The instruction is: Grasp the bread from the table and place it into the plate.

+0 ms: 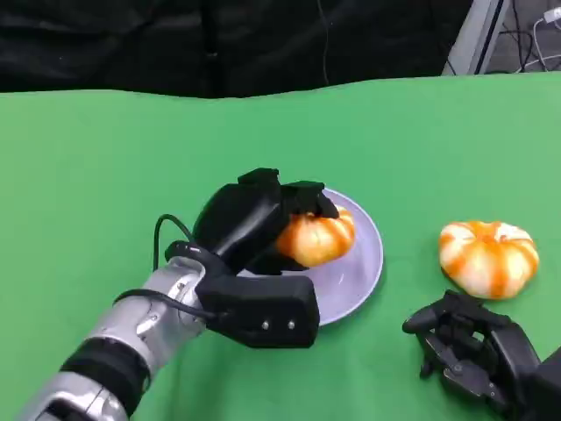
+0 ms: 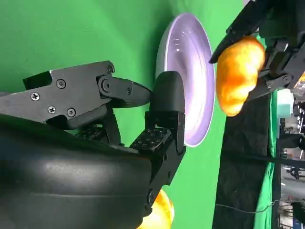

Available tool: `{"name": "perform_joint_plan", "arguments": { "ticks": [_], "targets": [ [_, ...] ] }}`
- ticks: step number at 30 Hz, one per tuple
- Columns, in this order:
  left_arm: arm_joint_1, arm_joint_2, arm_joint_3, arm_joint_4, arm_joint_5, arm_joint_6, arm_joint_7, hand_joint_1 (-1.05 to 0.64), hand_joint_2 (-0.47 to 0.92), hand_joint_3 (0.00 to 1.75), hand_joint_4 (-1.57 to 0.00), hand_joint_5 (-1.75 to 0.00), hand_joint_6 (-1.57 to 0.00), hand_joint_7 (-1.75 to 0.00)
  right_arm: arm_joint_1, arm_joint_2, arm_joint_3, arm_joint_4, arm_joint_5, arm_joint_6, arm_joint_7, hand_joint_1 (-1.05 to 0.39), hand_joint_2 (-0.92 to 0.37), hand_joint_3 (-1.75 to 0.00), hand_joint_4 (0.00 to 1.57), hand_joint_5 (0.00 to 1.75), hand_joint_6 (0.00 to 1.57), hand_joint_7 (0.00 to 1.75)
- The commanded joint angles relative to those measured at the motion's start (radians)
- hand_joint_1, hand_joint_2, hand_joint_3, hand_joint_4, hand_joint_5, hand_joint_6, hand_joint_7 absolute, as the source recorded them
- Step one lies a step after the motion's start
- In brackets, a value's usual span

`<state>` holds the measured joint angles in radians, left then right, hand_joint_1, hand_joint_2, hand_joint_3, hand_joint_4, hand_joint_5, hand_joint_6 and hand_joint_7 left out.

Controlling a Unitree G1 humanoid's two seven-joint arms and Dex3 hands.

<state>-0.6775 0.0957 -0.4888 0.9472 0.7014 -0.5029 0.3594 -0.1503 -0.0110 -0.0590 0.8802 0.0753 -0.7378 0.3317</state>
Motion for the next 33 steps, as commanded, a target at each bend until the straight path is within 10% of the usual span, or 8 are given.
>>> {"name": "perform_joint_plan", "arguments": {
  "ticks": [1, 8, 16, 18, 20, 33],
  "targets": [
    [-0.044, 0.004, -0.014, 0.079, -0.003, -0.015, -0.012, -0.10, 0.92, 0.12, -0.60, -1.57, -0.73, -1.07, 0.013, -0.004, 0.001, 0.006, -0.004, 0.004, -0.009, -0.28, -0.92, -0.47, 0.68, 1.75, 0.74, 1.09],
    [-0.066, 0.024, -0.038, 0.130, 0.007, -0.026, -0.017, -0.09, 0.92, 0.11, -0.60, -1.55, -0.74, -1.04, 0.018, -0.002, 0.002, -0.006, -0.010, 0.003, -0.019, -0.29, -0.92, -0.45, 0.68, 1.75, 0.75, 1.07],
    [-0.076, 0.043, -0.029, 0.127, -0.017, -0.013, -0.127, -0.10, 0.92, 0.06, -0.62, -1.34, -0.89, -0.51, 0.018, -0.003, 0.002, -0.005, -0.015, -0.004, -0.024, -0.30, -0.92, -0.45, 0.69, 1.75, 0.76, 1.07],
    [-0.085, 0.052, -0.043, 0.119, -0.003, 0.003, -0.157, -0.23, 0.92, 0.11, -0.78, -0.61, -0.85, -0.15, 0.017, -0.003, 0.002, -0.002, -0.016, -0.008, -0.024, -0.29, -0.92, -0.45, 0.68, 1.75, 0.76, 1.07],
    [-0.091, 0.056, -0.048, 0.116, 0.003, 0.009, -0.170, -0.28, 0.92, 0.14, -0.85, -0.27, -0.80, -0.04, 0.017, -0.003, 0.001, 0.000, -0.012, -0.005, -0.020, -0.29, -0.92, -0.45, 0.68, 1.75, 0.76, 1.07],
    [-0.064, 0.066, -0.009, 0.022, -0.053, 0.073, -0.262, -0.88, 0.92, 0.53, -0.17, 0.00, -0.21, 0.00, 0.020, -0.003, 0.002, -0.005, -0.012, -0.003, -0.016, -0.28, -0.92, -0.45, 0.68, 1.75, 0.76, 1.07]
  ]
}}
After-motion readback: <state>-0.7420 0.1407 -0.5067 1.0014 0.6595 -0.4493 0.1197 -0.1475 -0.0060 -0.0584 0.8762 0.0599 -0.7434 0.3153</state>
